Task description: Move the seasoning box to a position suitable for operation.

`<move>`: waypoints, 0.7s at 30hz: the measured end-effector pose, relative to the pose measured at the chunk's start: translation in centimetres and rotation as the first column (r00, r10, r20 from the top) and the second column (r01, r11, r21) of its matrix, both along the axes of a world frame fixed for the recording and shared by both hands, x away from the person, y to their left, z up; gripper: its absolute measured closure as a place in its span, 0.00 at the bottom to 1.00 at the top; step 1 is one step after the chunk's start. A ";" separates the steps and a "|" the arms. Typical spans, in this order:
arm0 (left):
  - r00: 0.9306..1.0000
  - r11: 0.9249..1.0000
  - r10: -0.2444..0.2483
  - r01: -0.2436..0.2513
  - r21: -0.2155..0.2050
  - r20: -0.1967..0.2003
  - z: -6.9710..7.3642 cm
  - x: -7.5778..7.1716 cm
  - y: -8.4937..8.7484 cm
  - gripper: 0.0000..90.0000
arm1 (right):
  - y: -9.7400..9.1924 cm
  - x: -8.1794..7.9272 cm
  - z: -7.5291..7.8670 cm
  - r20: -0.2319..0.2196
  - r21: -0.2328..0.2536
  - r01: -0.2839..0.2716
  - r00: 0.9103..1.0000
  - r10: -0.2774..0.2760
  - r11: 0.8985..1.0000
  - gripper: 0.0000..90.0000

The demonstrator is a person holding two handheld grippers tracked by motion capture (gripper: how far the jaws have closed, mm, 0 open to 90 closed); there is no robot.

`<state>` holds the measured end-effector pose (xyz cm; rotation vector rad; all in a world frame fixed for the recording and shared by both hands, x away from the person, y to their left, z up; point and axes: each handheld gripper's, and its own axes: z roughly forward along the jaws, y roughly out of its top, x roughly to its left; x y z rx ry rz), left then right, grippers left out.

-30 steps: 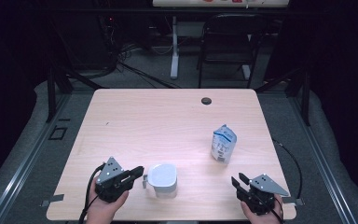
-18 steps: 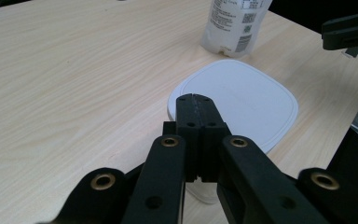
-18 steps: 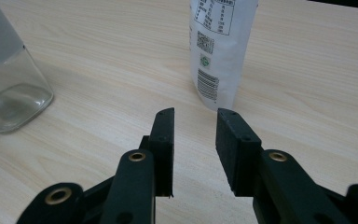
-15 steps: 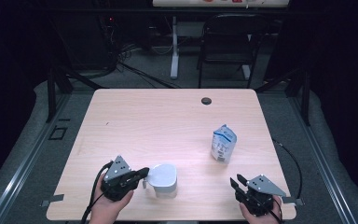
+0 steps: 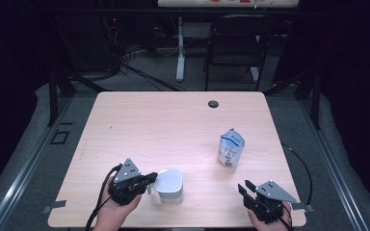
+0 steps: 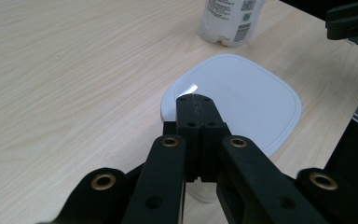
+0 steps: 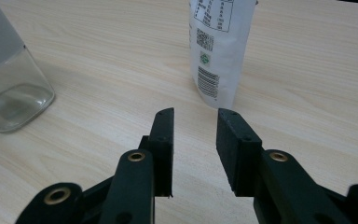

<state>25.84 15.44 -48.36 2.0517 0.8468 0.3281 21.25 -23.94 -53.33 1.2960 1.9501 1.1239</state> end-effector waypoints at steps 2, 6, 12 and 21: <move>1.000 1.000 -0.005 0.005 0.005 -0.010 0.1 0.0 0.0 1.00 | 0.0 0.0 0.0 0.002 0.007 -0.002 1.000 0.002 1.000 0.75; 1.000 1.000 -0.012 0.012 0.021 -0.021 0.3 0.2 0.0 1.00 | 0.3 0.1 0.1 -0.008 0.010 -0.009 1.000 0.009 1.000 0.74; 1.000 1.000 -0.011 0.012 0.028 -0.028 0.4 0.2 0.0 1.00 | 0.7 0.2 0.3 -0.012 0.016 -0.021 1.000 0.021 1.000 0.73; 1.000 0.999 -0.005 0.006 0.048 -0.029 0.5 0.2 0.1 1.00 | 3.6 0.9 0.7 -0.019 -0.044 -0.123 0.992 0.123 0.991 0.72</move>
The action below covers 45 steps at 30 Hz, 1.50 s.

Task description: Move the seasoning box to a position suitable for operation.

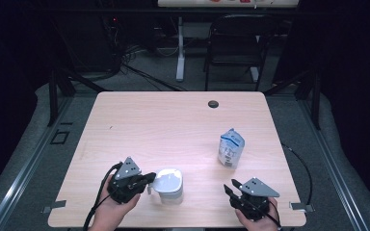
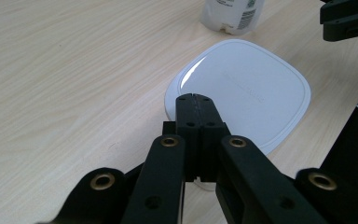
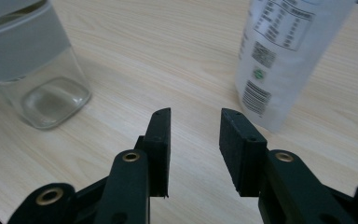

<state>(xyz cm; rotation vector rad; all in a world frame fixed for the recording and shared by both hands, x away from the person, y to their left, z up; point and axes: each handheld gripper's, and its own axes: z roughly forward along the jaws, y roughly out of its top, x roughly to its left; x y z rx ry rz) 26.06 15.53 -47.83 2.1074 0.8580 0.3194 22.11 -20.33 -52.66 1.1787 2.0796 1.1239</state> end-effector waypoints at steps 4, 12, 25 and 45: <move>1.000 1.000 -0.001 0.001 -0.002 0.000 0.0 0.0 0.0 1.00 | 0.8 0.2 0.3 0.010 0.004 -0.019 1.000 0.019 1.000 0.72; 1.000 1.000 -0.003 0.003 -0.001 -0.005 0.0 0.0 0.0 1.00 | 2.9 1.1 1.1 0.002 0.015 -0.073 0.997 0.073 0.997 0.71; 1.000 1.000 -0.005 0.005 0.004 -0.003 0.1 0.1 0.0 1.00 | 5.8 1.6 2.0 -0.001 0.005 -0.153 0.988 0.153 0.988 0.70; 1.000 1.000 -0.004 0.004 0.003 0.001 0.0 0.1 0.0 1.00 | 8.1 1.9 2.5 -0.001 -0.001 -0.208 0.978 0.208 0.978 0.70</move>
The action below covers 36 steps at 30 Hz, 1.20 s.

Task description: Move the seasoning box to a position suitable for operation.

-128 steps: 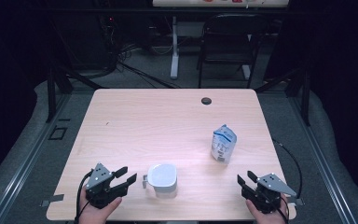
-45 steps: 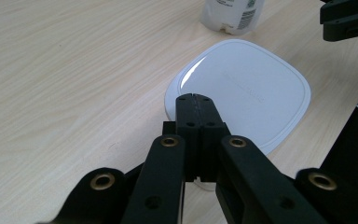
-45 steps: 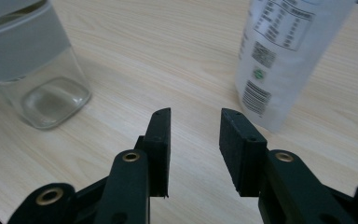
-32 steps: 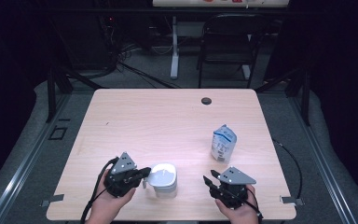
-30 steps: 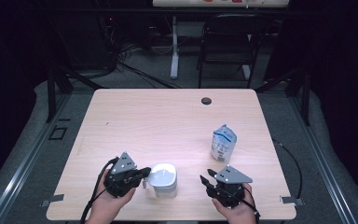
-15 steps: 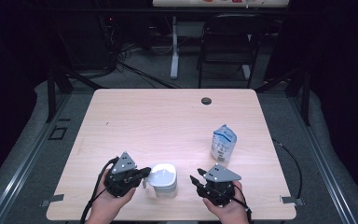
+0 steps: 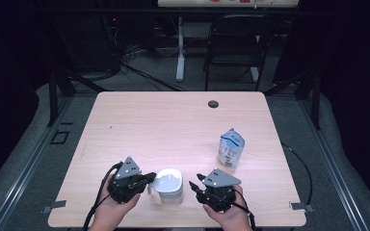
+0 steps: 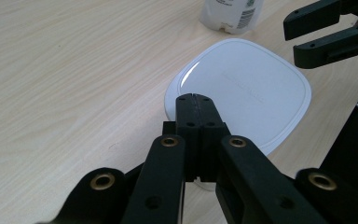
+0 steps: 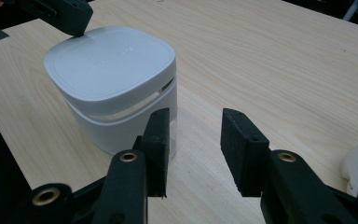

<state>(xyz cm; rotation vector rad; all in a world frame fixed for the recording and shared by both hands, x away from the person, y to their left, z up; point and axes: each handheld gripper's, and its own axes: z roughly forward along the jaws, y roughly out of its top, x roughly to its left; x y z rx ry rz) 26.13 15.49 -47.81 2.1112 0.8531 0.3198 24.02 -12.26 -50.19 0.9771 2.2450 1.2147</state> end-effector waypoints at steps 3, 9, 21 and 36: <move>1.000 1.000 -0.002 0.002 -0.001 -0.001 0.0 0.0 0.0 1.00 | 0.2 0.1 0.0 -0.003 -0.007 -0.010 1.000 0.010 1.000 0.70; 1.000 1.000 -0.002 0.002 0.002 -0.005 0.0 0.0 0.0 1.00 | 0.7 0.1 -0.2 -0.007 -0.006 -0.020 1.000 0.019 1.000 0.70; 1.000 1.000 -0.002 0.002 -0.002 -0.003 0.0 0.0 0.0 1.00 | 1.6 0.1 -0.5 -0.014 -0.034 -0.047 0.999 0.047 0.998 0.70; 1.000 1.000 -0.001 0.001 -0.009 -0.001 -0.1 0.0 0.0 1.00 | 1.9 0.2 -0.8 -0.016 -0.043 -0.051 0.999 0.050 0.998 0.70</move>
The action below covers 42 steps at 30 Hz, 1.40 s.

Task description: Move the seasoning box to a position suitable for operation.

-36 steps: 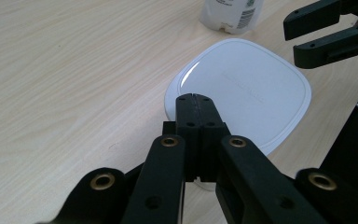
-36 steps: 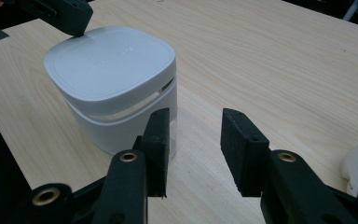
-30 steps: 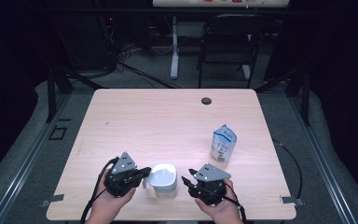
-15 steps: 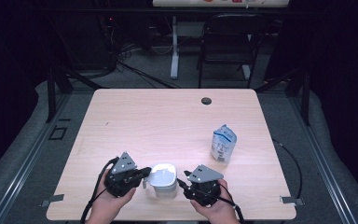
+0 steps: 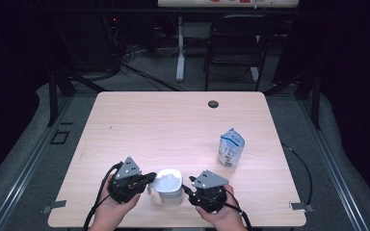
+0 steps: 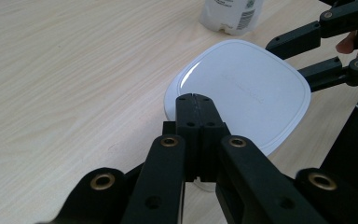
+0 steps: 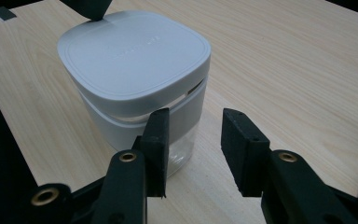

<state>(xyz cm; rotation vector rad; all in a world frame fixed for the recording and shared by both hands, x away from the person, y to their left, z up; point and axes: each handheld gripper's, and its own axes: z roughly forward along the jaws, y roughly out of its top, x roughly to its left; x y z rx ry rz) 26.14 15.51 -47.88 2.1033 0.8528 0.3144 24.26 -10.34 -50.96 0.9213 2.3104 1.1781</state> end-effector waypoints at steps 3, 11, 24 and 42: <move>1.000 1.000 0.000 0.000 -0.001 -0.001 0.0 0.0 0.0 1.00 | 0.0 0.0 0.0 0.001 0.000 0.001 1.000 -0.001 1.000 0.70; 1.000 1.000 0.002 -0.002 -0.002 -0.001 0.0 0.0 0.0 1.00 | 0.1 -0.1 0.2 0.007 0.000 -0.004 1.000 0.004 1.000 0.70; 1.000 1.000 0.002 -0.002 -0.001 0.000 -0.1 -0.1 0.2 1.00 | 0.3 -0.2 0.7 0.019 0.006 -0.006 1.000 0.006 1.000 0.70; 1.000 1.000 0.001 0.000 -0.030 0.014 0.1 -0.6 0.5 0.76 | 0.5 -0.2 1.5 0.031 -0.004 -0.012 0.999 0.012 1.000 0.70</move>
